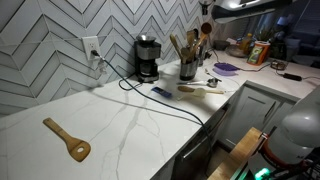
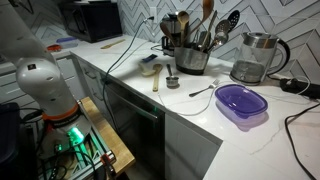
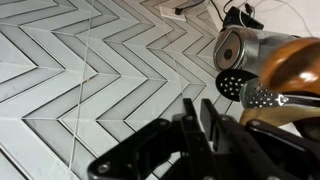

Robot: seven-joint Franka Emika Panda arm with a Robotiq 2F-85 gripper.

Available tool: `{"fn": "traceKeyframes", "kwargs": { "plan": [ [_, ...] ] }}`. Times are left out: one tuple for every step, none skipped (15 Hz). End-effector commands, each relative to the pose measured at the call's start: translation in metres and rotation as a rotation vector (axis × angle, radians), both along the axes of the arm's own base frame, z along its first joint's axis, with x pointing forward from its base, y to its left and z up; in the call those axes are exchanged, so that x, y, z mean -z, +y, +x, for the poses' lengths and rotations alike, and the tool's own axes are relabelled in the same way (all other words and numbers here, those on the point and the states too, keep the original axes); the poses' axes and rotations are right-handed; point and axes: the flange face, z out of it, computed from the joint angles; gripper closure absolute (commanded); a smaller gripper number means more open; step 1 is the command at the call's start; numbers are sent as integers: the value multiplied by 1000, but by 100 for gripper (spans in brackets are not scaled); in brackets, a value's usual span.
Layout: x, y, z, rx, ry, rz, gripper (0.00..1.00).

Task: Remove the brown serving spoon from the pot

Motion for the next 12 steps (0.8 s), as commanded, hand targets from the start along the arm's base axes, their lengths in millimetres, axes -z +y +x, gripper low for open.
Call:
{"fn": "traceKeyframes", "kwargs": {
  "plan": [
    [-6,2,-2,41,25,-23,96],
    [-6,2,-1,44,30,-22,96],
    [-5,2,0,50,37,-21,96],
    [-3,2,1,54,43,-20,96],
    [0,1,3,55,58,-13,96],
    [3,-1,5,61,71,-7,96],
    [7,-2,6,66,90,3,96],
    [11,-3,6,69,109,12,96],
    [14,-4,7,72,132,26,96],
    [16,-4,7,78,154,41,96],
    [19,-5,7,84,180,59,96],
    [21,-6,6,82,219,90,96]
  ]
}}
